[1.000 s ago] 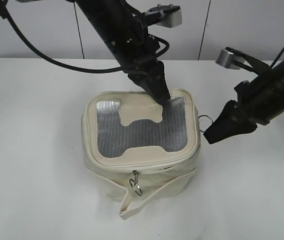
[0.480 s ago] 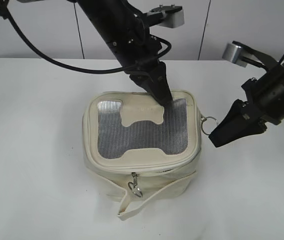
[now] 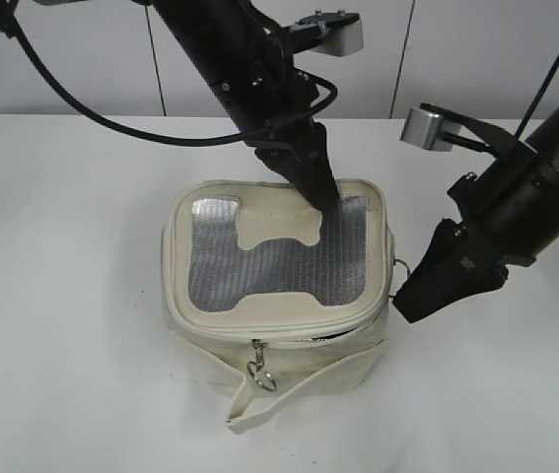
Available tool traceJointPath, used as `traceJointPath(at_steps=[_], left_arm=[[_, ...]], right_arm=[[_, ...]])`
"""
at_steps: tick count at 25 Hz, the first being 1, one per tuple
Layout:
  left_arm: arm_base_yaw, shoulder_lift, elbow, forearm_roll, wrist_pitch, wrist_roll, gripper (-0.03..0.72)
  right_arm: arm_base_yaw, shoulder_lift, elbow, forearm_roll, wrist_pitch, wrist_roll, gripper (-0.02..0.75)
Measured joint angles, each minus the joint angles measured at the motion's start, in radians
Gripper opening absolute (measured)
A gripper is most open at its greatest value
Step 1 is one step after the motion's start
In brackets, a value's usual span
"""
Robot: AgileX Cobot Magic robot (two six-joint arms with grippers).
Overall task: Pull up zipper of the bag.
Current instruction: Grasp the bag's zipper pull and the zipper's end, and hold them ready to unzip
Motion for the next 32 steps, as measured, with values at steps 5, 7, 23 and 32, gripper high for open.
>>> traceJointPath(at_steps=[5,7,23,32], left_arm=[[0.000,0.000,0.000,0.001,0.005,0.004,0.041],[0.000,0.000,0.000,0.001,0.005,0.004,0.041],[0.002,-0.001,0.000,0.010,-0.009,0.000,0.038],[0.002,-0.001,0.000,0.010,-0.009,0.000,0.038]], right_arm=[[0.043,-0.005,0.000,-0.036,-0.002,0.048,0.008],[0.054,-0.015,0.000,-0.053,0.002,0.066,0.008],[0.203,-0.090,0.001,-0.127,0.083,0.155,0.008],[0.217,-0.116,0.001,-0.282,0.004,0.276,0.008]])
